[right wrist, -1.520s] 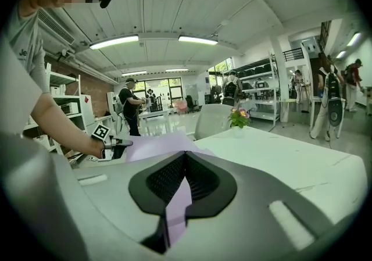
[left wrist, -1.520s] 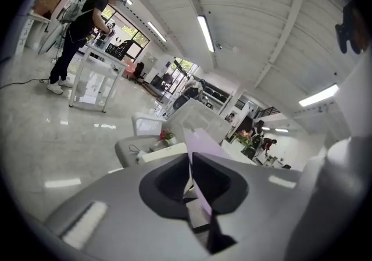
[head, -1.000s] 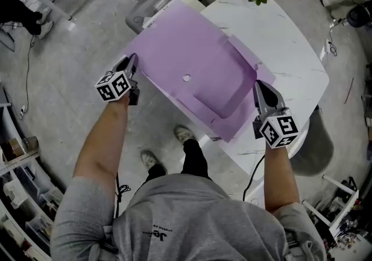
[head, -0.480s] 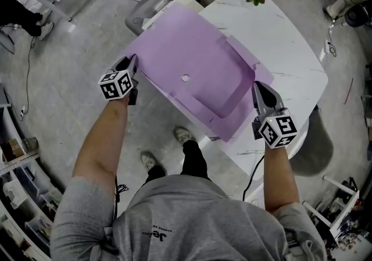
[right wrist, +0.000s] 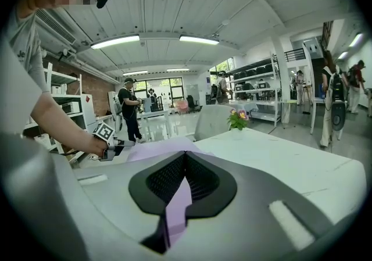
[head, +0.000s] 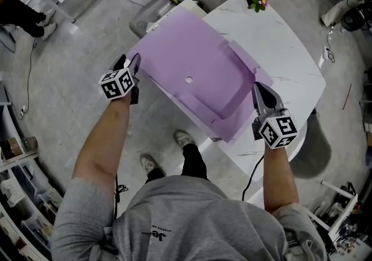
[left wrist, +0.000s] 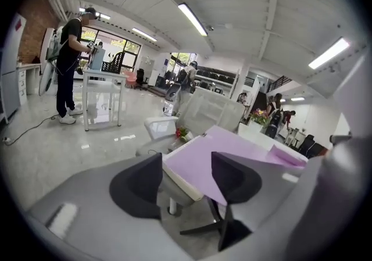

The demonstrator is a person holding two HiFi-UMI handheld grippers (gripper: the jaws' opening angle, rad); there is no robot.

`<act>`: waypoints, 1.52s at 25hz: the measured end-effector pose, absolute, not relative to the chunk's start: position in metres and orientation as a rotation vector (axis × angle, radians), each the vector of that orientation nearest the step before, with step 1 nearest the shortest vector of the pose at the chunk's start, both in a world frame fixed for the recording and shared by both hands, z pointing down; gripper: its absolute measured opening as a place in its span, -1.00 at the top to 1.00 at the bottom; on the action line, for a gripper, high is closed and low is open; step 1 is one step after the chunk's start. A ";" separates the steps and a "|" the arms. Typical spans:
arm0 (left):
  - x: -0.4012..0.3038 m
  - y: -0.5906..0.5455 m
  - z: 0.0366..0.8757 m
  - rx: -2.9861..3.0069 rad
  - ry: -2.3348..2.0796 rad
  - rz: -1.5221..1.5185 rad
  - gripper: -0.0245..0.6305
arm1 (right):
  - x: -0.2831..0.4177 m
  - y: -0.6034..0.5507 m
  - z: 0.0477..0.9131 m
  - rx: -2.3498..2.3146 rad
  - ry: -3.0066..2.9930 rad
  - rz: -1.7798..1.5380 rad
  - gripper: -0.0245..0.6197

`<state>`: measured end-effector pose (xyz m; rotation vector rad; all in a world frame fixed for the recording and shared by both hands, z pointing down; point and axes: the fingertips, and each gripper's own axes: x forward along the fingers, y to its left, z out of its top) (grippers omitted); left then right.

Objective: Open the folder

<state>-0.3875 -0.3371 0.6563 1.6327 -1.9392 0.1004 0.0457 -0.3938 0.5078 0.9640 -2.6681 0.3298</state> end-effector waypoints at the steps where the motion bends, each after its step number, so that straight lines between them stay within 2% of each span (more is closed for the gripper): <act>1: -0.388 -0.336 0.649 1.639 -1.938 0.074 0.05 | 0.043 -0.393 0.504 0.962 -2.673 0.324 0.91; 9: -0.382 -0.303 0.558 1.823 -1.913 -0.072 0.02 | 0.003 -0.378 0.460 0.882 -2.736 0.284 0.91; 17: -0.415 -0.206 0.417 2.019 -2.042 -0.158 0.02 | -0.109 -0.348 0.382 0.631 -2.886 0.194 0.91; 26: -0.453 -0.038 0.330 2.036 -2.313 -0.084 0.38 | -0.254 -0.252 0.319 0.213 -3.006 0.199 0.91; 32: -0.466 0.074 0.301 1.889 -2.504 -0.080 0.57 | -0.345 -0.172 0.298 -0.133 -3.007 0.169 0.91; 38: -0.462 0.158 0.281 1.749 -2.610 -0.098 0.74 | -0.399 -0.094 0.284 -0.398 -2.974 0.149 0.91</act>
